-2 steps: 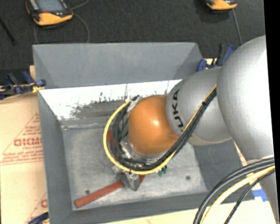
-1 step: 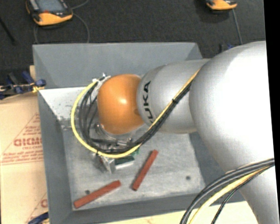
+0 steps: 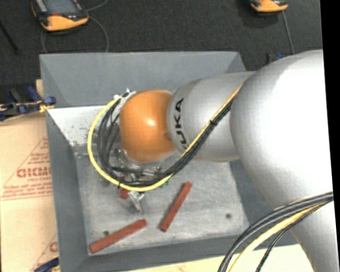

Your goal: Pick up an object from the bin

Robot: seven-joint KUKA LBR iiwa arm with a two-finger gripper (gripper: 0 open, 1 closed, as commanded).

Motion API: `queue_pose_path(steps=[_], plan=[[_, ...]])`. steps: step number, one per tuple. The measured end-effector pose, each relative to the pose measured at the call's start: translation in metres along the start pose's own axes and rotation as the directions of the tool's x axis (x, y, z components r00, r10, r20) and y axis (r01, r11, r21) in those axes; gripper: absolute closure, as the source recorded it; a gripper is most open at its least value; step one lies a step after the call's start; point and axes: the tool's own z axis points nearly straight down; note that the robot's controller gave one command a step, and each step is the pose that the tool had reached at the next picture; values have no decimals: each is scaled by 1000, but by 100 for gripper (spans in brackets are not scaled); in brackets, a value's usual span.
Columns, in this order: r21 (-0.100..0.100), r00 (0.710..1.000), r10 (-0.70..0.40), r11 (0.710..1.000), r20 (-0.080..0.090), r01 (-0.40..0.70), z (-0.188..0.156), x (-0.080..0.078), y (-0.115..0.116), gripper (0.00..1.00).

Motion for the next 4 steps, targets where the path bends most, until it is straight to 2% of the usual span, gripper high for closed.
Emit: queue_pose_path(steps=[1, 2, 3, 4], plan=[[2, 1000, -1, 1000, -5, 1, 0, 36, -121, 0], [1, 997, 74, 997, -1, -74, -9, 17, -148, 0], [3, 898, -441, 898, -3, 441, -8, 16, -139, 0], [1, 900, -437, 900, 0, 437, -8, 15, -138, 100]])
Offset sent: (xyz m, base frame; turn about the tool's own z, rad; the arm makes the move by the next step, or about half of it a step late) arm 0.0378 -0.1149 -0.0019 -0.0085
